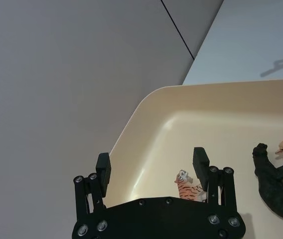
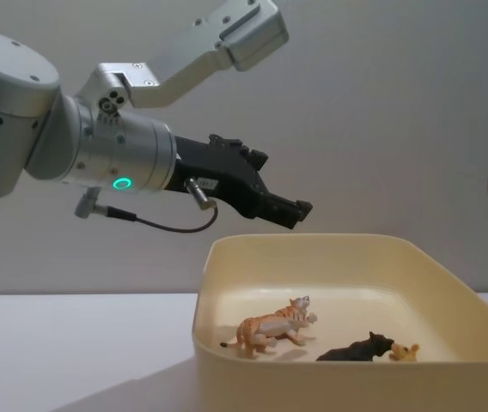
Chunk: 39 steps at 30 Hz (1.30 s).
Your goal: Pick up the toy alternately with two hands and place it into the central storage box.
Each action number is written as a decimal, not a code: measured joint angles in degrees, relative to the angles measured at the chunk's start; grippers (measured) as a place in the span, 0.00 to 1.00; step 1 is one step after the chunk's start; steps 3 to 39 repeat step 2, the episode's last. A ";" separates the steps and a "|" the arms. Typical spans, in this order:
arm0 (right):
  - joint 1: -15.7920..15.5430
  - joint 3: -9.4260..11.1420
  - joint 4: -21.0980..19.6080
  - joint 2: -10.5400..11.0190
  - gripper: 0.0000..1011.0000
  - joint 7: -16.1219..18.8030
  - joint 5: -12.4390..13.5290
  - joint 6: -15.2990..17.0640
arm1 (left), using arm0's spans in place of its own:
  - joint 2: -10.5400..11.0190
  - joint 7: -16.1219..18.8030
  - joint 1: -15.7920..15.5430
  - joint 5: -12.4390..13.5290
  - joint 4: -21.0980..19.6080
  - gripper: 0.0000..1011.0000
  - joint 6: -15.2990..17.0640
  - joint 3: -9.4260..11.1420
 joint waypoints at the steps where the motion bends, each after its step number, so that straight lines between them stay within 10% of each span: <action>1: 0.00 0.00 0.00 0.00 0.99 0.00 0.00 0.00 | 0.00 -0.04 -0.01 0.03 0.02 0.99 -0.02 0.01; 39: 0.00 0.00 0.00 0.00 0.99 0.00 0.00 0.00 | -0.01 -0.08 -0.02 0.08 0.04 0.99 -0.05 0.02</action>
